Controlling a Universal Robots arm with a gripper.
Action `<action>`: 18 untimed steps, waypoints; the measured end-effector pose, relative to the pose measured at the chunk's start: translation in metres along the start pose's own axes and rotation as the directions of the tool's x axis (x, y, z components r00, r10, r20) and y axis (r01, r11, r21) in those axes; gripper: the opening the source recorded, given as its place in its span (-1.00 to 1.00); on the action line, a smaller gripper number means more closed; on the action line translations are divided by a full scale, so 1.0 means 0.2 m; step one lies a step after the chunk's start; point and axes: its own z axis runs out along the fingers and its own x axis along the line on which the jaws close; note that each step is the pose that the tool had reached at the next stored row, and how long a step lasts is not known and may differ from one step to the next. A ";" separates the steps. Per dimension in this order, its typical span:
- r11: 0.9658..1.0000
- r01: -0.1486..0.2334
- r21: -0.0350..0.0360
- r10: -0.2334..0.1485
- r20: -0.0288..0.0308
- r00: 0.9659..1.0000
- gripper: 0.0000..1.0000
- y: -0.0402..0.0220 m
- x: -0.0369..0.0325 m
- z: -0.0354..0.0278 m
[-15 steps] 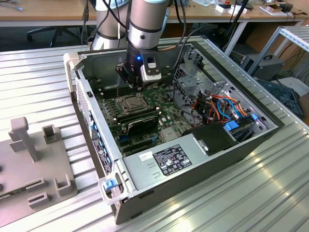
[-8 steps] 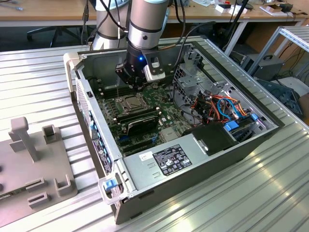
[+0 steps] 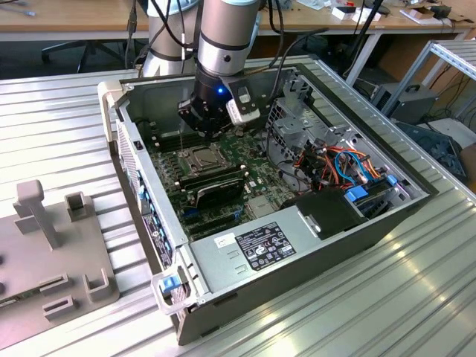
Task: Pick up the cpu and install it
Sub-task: 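Install the first cpu locking lever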
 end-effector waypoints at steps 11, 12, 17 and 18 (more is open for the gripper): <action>0.974 0.229 -0.001 -0.229 -0.005 0.974 -0.79 0.000 0.000 0.001; 0.970 0.244 -0.001 -0.244 -0.005 0.970 -0.79 0.000 0.000 0.001; 0.947 0.322 -0.001 -0.322 -0.006 0.947 -0.79 0.000 0.000 0.002; 0.937 0.351 -0.002 -0.351 -0.007 0.936 -0.79 0.000 0.000 0.002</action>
